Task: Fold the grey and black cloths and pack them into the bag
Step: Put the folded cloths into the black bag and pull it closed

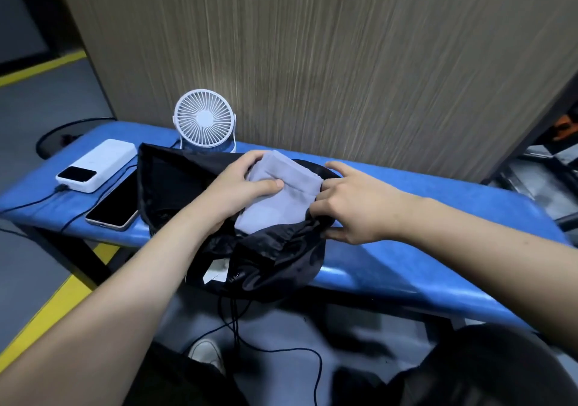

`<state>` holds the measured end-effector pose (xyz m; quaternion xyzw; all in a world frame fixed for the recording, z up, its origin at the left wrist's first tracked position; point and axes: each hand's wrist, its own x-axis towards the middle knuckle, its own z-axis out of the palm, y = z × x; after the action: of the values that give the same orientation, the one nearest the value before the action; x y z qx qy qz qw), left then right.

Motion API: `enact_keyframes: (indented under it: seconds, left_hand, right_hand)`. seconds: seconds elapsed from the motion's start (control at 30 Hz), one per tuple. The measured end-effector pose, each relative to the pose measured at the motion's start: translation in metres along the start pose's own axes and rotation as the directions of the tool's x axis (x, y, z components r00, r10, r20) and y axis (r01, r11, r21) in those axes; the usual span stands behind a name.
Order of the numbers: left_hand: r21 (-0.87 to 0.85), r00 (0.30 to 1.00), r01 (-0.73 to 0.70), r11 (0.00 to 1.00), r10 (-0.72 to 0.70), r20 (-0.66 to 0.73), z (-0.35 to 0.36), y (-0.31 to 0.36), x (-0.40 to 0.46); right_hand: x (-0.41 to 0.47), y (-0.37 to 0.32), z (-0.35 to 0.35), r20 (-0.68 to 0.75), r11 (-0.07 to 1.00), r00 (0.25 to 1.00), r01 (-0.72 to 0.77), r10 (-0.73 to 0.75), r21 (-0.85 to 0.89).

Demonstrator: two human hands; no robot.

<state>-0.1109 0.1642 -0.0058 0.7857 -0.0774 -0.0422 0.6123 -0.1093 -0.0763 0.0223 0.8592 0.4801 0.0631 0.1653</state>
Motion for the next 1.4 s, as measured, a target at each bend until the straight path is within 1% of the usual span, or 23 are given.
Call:
enact_keyframes:
  seconds: [0.07, 0.17, 0.23, 0.3, 0.37, 0.43, 0.5, 0.63, 0.7, 0.77, 0.8, 0.83, 0.87, 0.9, 0.93, 0.97, 1.07, 1.1, 1.2, 1.3, 1.4]
  left_hand:
    - [0.048, 1.0, -0.005, 0.999, 0.005, -0.004, 0.003, 0.0, 0.001]
    - [0.085, 0.999, 0.05, 0.995, -0.051, 0.015, 0.009, 0.0, 0.001]
    - [0.237, 0.998, 0.07, 0.969, -0.068, -0.017, 0.009, 0.001, 0.003]
    - [0.382, 0.997, 0.077, 0.921, -0.075, -0.02, 0.01, 0.003, 0.004]
    - [0.414, 0.994, 0.09, 0.906, -0.11, 0.023, 0.012, 0.005, 0.005]
    - [0.366, 0.982, 0.118, 0.923, -0.163, 0.096, 0.011, 0.004, 0.006]
    - [0.261, 0.964, 0.141, 0.955, -0.192, 0.181, 0.009, 0.002, 0.006]
    - [-0.001, 0.96, 0.164, 0.986, -0.159, 0.23, 0.016, -0.004, 0.013]
    - [-0.06, 0.942, 0.207, 0.977, -0.183, 0.28, 0.023, -0.007, 0.015]
    - [0.002, 0.925, 0.211, 0.977, -0.2, 0.322, 0.032, -0.009, 0.017]
    - [0.082, 0.93, 0.189, 0.979, -0.205, 0.304, 0.038, -0.008, 0.019]
    - [0.202, 0.944, 0.163, 0.966, -0.212, 0.253, 0.042, -0.008, 0.021]
    - [0.353, 0.96, 0.138, 0.925, -0.212, 0.182, 0.045, -0.008, 0.023]
    - [0.506, 0.976, 0.106, 0.856, -0.187, 0.112, 0.049, -0.009, 0.025]
    - [0.613, 0.988, 0.057, 0.788, -0.131, 0.076, 0.051, -0.011, 0.028]
    - [0.658, 0.996, 0.001, 0.753, -0.062, 0.068, 0.053, -0.014, 0.031]
    - [0.633, 0.997, -0.081, 0.77, 0.061, 0.053, 0.052, -0.02, 0.037]
    - [0.649, 0.994, -0.101, 0.754, 0.105, 0.033, 0.051, -0.021, 0.038]
    - [0.735, 0.975, -0.163, 0.658, 0.219, 0.021, 0.051, -0.018, 0.039]
    - [0.752, 0.952, -0.231, 0.617, 0.303, 0.043, 0.052, -0.015, 0.038]
    - [0.754, 0.906, -0.294, 0.587, 0.424, 0.023, 0.047, -0.012, 0.033]
  right_hand:
    - [-0.004, 0.003, 0.003, -0.006, 1.0, 1.0, -0.001, 0.001, -0.015]
    - [-0.01, 0.007, 0.007, -0.048, 1.0, 0.999, -0.006, 0.005, -0.015]
    - [-0.014, 0.012, 0.008, -0.063, 1.0, 0.998, -0.029, 0.029, -0.008]
    - [-0.017, 0.015, 0.007, -0.066, 0.997, 0.995, -0.07, 0.071, 0.015]
    - [-0.018, 0.015, 0.007, -0.057, 0.994, 0.993, -0.101, 0.103, 0.031]
    - [-0.018, 0.013, 0.007, -0.052, 0.992, 0.991, -0.117, 0.12, 0.054]
    - [-0.017, 0.011, 0.006, -0.063, 0.988, 0.989, -0.132, 0.137, 0.075]
    - [-0.013, 0.009, 0.005, -0.118, 0.978, 0.977, -0.163, 0.178, 0.128]
    - [-0.011, 0.008, 0.003, -0.146, 0.969, 0.969, -0.172, 0.199, 0.176]
    - [-0.009, 0.007, 0.001, -0.153, 0.967, 0.969, -0.164, 0.195, 0.194]
    - [-0.009, 0.006, 0.0, -0.159, 0.969, 0.97, -0.154, 0.186, 0.195]
    - [-0.008, 0.005, -0.001, -0.165, 0.971, 0.97, -0.144, 0.177, 0.193]
    - [-0.008, 0.005, -0.001, -0.165, 0.972, 0.972, -0.135, 0.168, 0.191]
    - [-0.009, 0.005, -0.002, -0.166, 0.972, 0.972, -0.131, 0.164, 0.195]
    - [-0.009, 0.005, -0.002, -0.171, 0.97, 0.972, -0.124, 0.162, 0.21]
    - [-0.01, 0.005, -0.002, -0.182, 0.967, 0.97, -0.118, 0.161, 0.227]
    - [-0.013, 0.004, -0.002, -0.22, 0.969, 0.964, -0.095, 0.146, 0.227]
    - [-0.014, 0.005, -0.002, -0.215, 0.969, 0.966, -0.093, 0.143, 0.227]
    - [-0.015, 0.007, -0.002, -0.166, 0.97, 0.976, -0.105, 0.142, 0.219]
    - [-0.014, 0.008, -0.001, -0.182, 0.976, 0.976, -0.079, 0.117, 0.202]
    - [-0.014, 0.011, 0.0, -0.197, 0.985, 0.971, -0.107, 0.133, 0.135]
